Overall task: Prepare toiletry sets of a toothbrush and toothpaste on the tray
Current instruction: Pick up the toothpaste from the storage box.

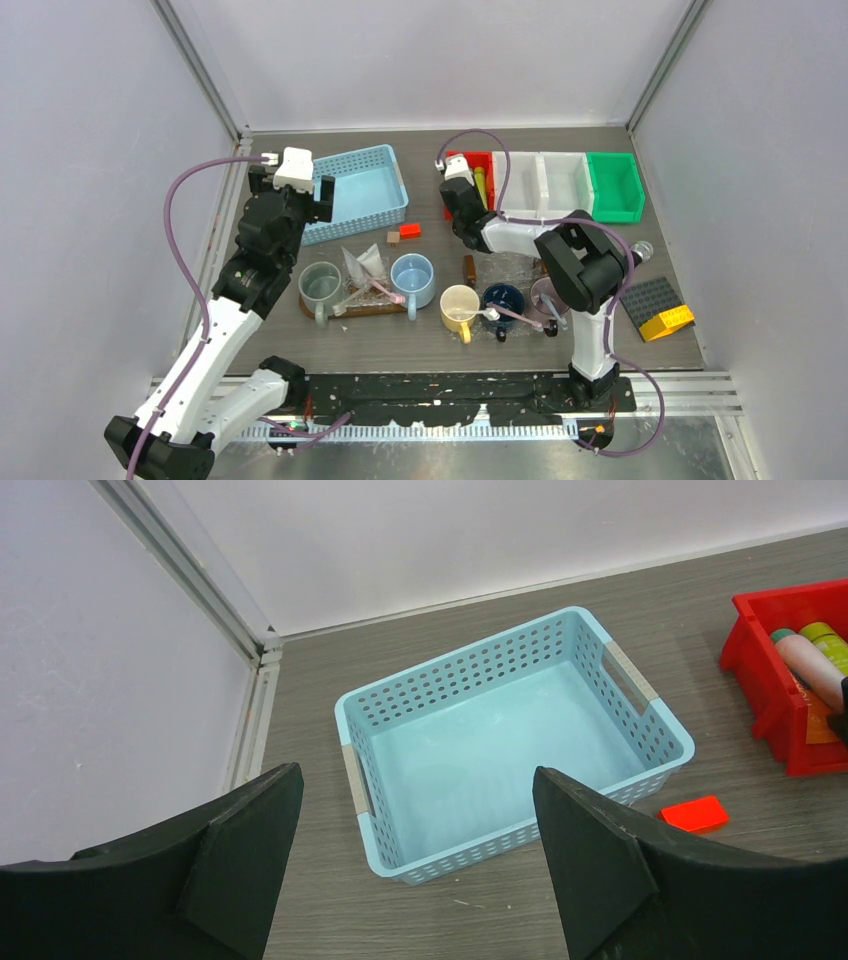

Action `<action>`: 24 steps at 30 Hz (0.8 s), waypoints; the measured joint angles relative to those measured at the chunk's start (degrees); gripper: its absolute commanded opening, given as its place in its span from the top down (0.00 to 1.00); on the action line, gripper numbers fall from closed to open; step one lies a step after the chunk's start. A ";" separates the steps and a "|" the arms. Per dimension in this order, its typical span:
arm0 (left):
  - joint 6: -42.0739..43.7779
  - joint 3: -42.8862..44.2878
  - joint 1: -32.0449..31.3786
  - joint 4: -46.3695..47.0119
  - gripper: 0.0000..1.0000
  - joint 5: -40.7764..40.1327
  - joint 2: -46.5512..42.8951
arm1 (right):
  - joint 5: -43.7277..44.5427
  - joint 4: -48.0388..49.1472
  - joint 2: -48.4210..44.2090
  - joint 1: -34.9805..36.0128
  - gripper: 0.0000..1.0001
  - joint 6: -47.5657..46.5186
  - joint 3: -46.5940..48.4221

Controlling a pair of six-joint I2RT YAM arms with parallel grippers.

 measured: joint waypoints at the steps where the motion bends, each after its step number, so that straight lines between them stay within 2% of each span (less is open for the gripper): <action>1: 0.00 0.00 0.00 0.00 0.12 0.00 -0.02 | 0.42 0.55 0.48 0.00 0.70 -0.04 0.11; 6: 0.02 -0.02 0.00 0.00 0.12 0.00 -0.07 | 1.09 1.64 0.72 0.00 0.94 -0.24 0.13; 8: 0.00 -0.02 0.00 0.02 0.12 0.02 -0.07 | 1.05 1.27 0.24 0.04 0.98 -0.17 -0.07; 15: 0.02 -0.02 0.00 0.02 0.12 0.04 -0.07 | -1.68 -7.98 -5.38 0.02 0.99 0.31 0.83; 24: 0.07 -0.02 0.00 0.02 0.12 0.15 -0.11 | -7.04 -33.48 -11.37 0.04 0.99 4.48 14.67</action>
